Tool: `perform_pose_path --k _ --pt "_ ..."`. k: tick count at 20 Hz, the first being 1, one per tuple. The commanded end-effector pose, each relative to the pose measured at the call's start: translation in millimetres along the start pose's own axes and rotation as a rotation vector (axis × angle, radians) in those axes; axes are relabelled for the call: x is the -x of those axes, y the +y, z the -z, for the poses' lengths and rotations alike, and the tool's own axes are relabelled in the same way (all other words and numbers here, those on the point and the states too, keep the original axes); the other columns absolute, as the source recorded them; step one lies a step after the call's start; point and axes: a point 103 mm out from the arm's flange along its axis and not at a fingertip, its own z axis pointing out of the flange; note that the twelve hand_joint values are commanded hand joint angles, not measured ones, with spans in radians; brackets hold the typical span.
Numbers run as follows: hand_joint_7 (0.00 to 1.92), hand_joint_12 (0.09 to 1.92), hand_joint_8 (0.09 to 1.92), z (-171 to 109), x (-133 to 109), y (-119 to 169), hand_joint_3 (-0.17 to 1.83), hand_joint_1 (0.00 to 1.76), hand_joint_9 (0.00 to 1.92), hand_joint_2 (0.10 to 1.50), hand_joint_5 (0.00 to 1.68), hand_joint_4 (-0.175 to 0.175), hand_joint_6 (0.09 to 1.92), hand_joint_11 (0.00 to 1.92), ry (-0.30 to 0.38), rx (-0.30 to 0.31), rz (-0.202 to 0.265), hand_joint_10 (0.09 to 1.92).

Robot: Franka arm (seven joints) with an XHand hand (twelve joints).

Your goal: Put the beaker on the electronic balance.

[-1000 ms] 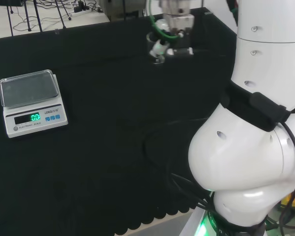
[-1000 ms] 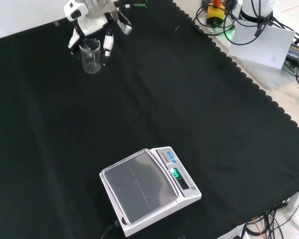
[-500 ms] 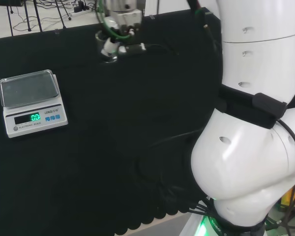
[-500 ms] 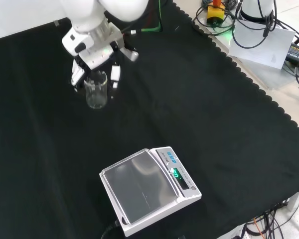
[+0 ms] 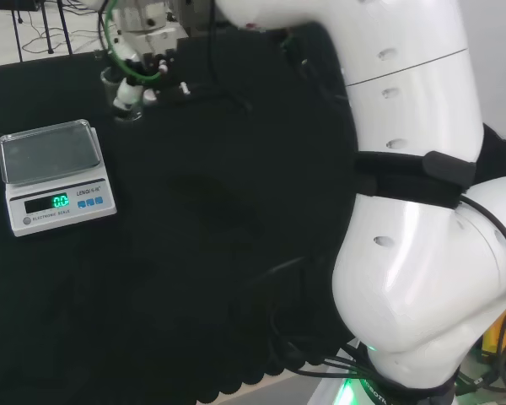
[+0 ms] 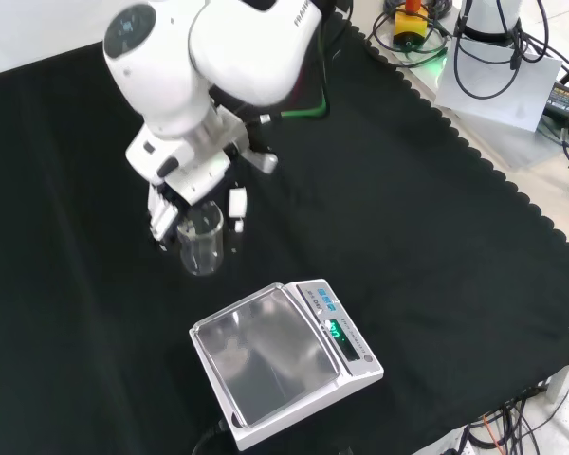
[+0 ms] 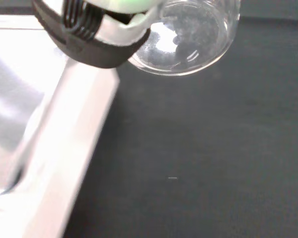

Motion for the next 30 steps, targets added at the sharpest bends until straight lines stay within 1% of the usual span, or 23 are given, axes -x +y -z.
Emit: perform_pose_path --k 1,6,14,20,22,23,26,27,30 --pt "0.67 1.25 1.38 -19.3 -79.3 6.3 0.06 1.03 0.92 1.22 0.73 -0.071 1.40 0.90 -0.012 -0.056 0.109 1.23" --pt "0.68 1.25 1.38 -26.8 -101.2 6.3 0.06 1.03 0.93 1.22 0.74 -0.076 1.39 0.90 -0.010 -0.070 0.143 1.23" --pt "0.68 1.25 1.38 -37.0 -121.1 9.3 0.05 1.04 0.94 1.22 0.74 -0.080 1.38 0.90 -0.010 -0.089 0.175 1.23" --pt "0.68 1.25 1.38 -47.6 -127.4 15.8 0.05 1.04 0.94 1.22 0.74 -0.081 1.38 0.90 -0.002 -0.106 0.183 1.22" --pt "0.68 1.25 1.38 -45.3 -117.8 10.0 0.05 1.04 0.94 1.22 0.74 -0.081 1.38 0.90 0.019 -0.109 0.185 1.22" --pt "0.68 1.25 1.38 -46.0 -117.1 9.0 0.05 1.04 0.94 1.22 0.74 -0.081 1.38 0.90 0.018 -0.113 0.185 1.22" --pt "0.68 1.24 1.37 -47.3 -122.4 16.2 0.05 1.04 0.94 1.21 0.75 -0.071 1.37 0.90 0.000 -0.122 0.177 1.21" --pt "0.68 1.24 1.36 -49.0 -121.9 15.6 0.05 1.03 0.94 1.21 0.75 -0.063 1.37 0.90 0.003 -0.113 0.177 1.20" --pt "0.67 1.24 1.31 -49.0 -124.0 15.9 0.01 1.07 0.94 1.12 0.57 -0.047 1.35 0.90 0.003 -0.117 0.178 1.16"
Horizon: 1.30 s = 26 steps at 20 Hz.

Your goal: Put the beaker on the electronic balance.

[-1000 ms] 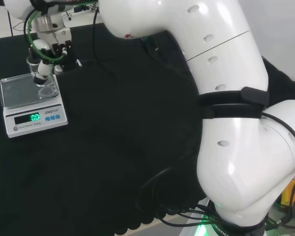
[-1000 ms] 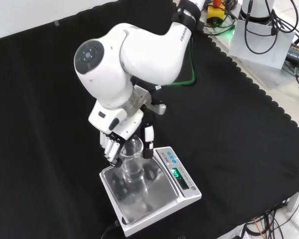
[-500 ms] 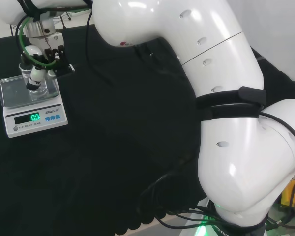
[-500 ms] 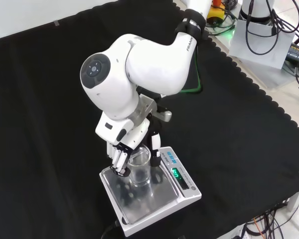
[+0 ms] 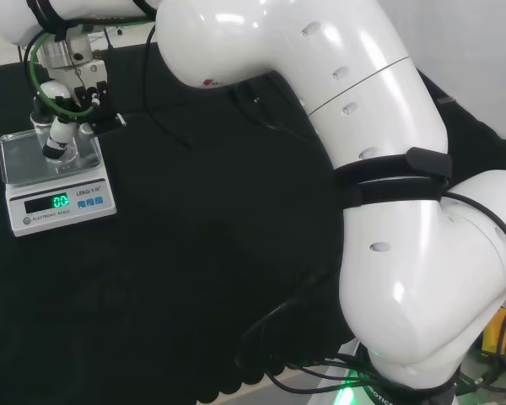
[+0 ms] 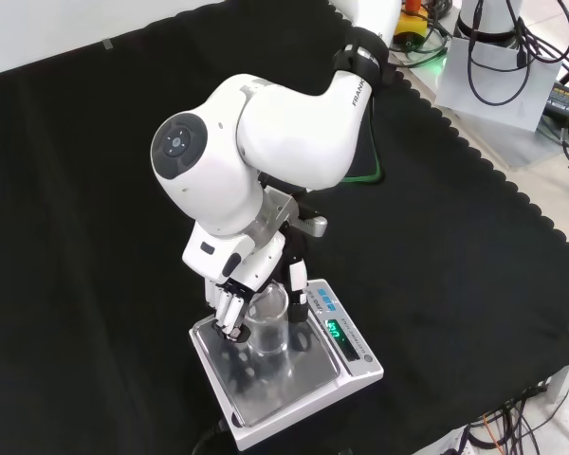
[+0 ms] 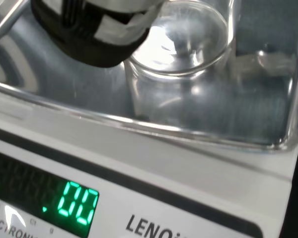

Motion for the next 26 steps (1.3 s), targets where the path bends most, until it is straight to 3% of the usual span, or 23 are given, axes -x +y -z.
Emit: perform_pose_path --k 1,3,6,8,10,14,19,26 --pt "0.65 1.24 1.26 -5.7 -3.3 1.7 -0.01 1.07 0.94 1.10 0.49 -0.040 1.34 0.89 0.003 -0.020 0.003 1.12" --pt "0.56 1.29 1.17 -4.9 -2.6 0.0 -0.12 1.02 0.89 1.06 0.25 -0.024 1.01 0.81 -0.001 -0.029 0.005 1.05" --pt "0.27 1.39 1.01 -2.4 0.9 -3.5 -0.17 0.86 0.62 0.94 0.04 0.031 0.27 0.45 0.009 -0.010 0.010 0.97" --pt "0.11 1.48 0.91 -0.2 3.9 -5.5 -0.17 0.79 0.43 0.89 0.01 0.063 0.09 0.18 0.020 0.002 0.011 0.93" --pt "0.03 1.48 0.72 2.2 6.5 -7.1 -0.17 0.76 0.28 0.86 0.00 0.084 0.09 0.05 0.028 0.009 0.013 0.90" --pt "0.00 1.36 0.39 11.7 9.4 -11.5 -0.16 0.71 0.09 0.82 0.00 0.103 0.09 0.00 0.031 0.030 0.018 0.89" --pt "0.00 1.29 0.24 32.2 12.8 -20.2 -0.13 0.68 0.02 0.79 0.00 0.114 0.09 0.00 0.025 0.056 0.014 0.91" --pt "0.00 1.27 0.20 57.9 17.0 -34.2 -0.12 0.68 0.00 0.79 0.00 0.117 0.09 0.00 0.012 0.084 0.008 0.91"
